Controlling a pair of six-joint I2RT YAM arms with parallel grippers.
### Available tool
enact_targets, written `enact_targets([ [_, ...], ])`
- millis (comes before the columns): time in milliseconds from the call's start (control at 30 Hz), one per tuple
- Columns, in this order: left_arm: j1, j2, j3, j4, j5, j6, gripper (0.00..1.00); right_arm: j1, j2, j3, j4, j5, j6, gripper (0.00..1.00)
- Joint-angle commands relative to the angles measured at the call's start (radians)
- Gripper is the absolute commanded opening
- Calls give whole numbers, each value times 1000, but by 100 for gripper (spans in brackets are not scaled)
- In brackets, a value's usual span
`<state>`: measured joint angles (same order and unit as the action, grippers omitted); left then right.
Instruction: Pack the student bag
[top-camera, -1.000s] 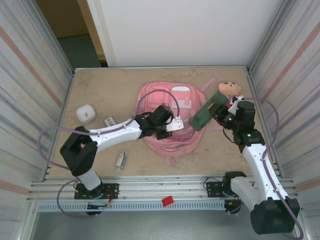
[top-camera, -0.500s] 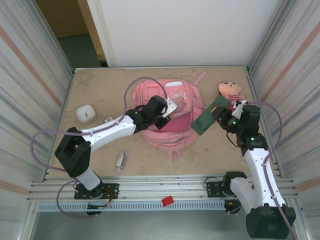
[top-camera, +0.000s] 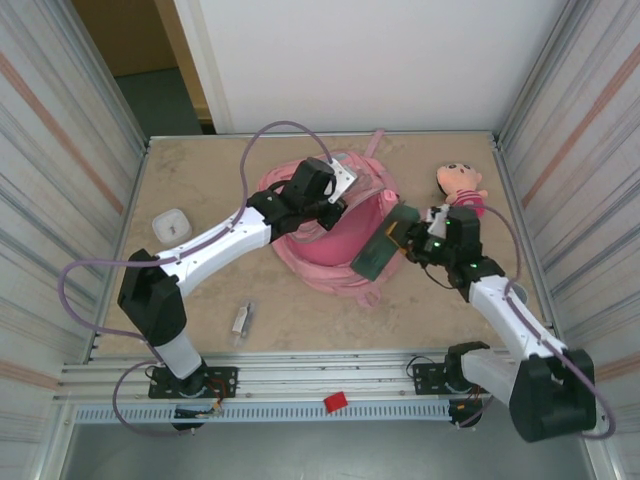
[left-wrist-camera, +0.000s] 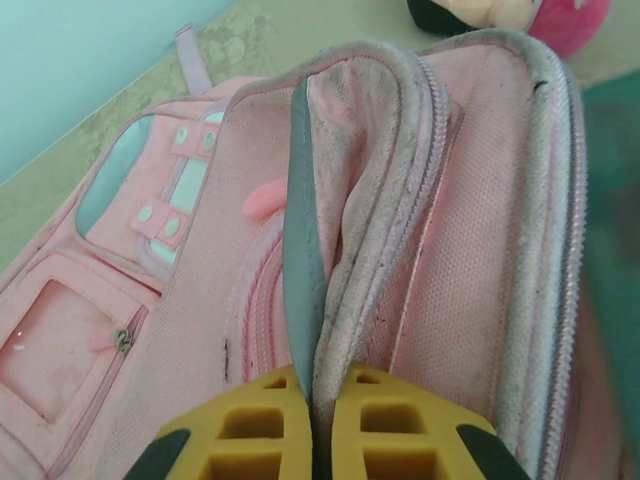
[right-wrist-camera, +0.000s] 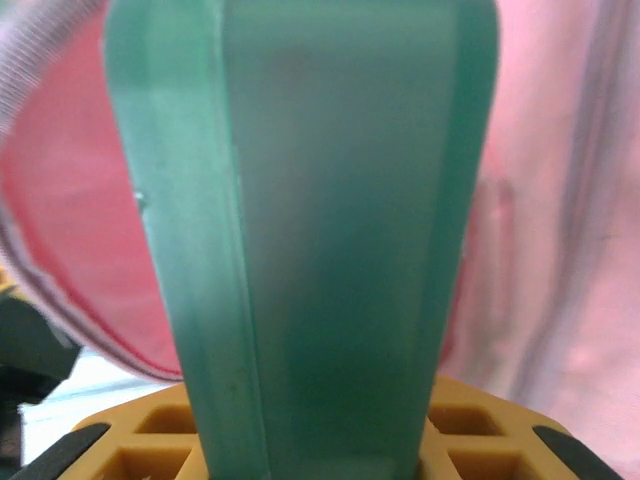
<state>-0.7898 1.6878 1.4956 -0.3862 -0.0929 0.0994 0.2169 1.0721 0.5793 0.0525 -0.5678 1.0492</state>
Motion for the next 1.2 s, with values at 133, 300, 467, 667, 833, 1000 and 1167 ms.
enact_targets([
  [133,-3,-24,116,67,67,-27,0,204,202,-42,519,350,345,33],
  [300,-8,-40,104,67,78,-35,0,308,379,73,568,479,390,33],
  [467,-8,-67,102,75,99,-43,0,359,538,157,608,613,452,34],
  [667,-8,-82,95,78,91,-48,0,384,720,273,643,684,486,37],
  [833,-8,-108,75,99,74,-51,0,380,838,395,587,686,484,39],
  [1000,-1,-123,60,98,13,-31,0,375,860,426,537,652,471,62],
  [1167,16,-124,44,92,-18,-20,0,381,736,357,377,663,392,69],
])
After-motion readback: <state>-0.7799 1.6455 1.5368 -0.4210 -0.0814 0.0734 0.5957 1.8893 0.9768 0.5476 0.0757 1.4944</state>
